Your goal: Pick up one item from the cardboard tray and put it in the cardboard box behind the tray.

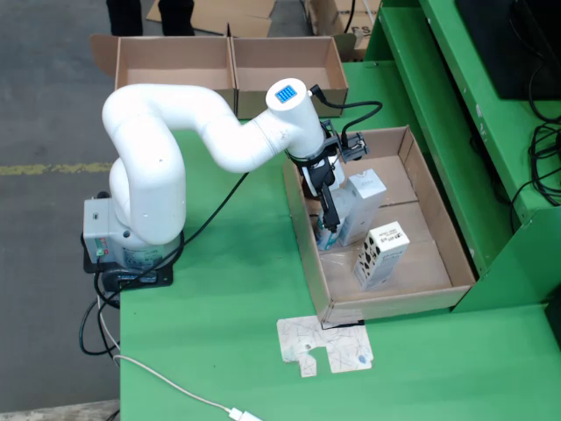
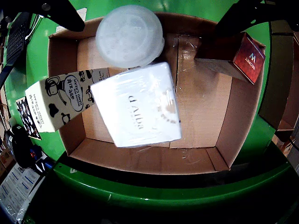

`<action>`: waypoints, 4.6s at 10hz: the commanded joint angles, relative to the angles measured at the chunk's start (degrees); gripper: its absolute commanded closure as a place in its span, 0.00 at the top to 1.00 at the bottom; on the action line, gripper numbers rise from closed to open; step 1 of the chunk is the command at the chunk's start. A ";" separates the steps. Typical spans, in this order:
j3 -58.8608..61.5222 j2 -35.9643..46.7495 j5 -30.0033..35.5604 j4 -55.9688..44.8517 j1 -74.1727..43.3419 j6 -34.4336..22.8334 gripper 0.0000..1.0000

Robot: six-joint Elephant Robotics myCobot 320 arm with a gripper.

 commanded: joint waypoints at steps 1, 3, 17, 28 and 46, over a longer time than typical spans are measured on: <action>1.16 1.78 -0.19 0.79 0.27 -0.44 1.00; 0.53 2.68 -0.90 0.27 2.14 0.21 1.00; 1.23 1.46 0.88 1.31 0.47 -1.59 1.00; 4.64 -2.02 2.96 1.89 -4.42 -5.52 1.00; 9.78 -8.57 5.16 2.87 -7.63 -8.01 1.00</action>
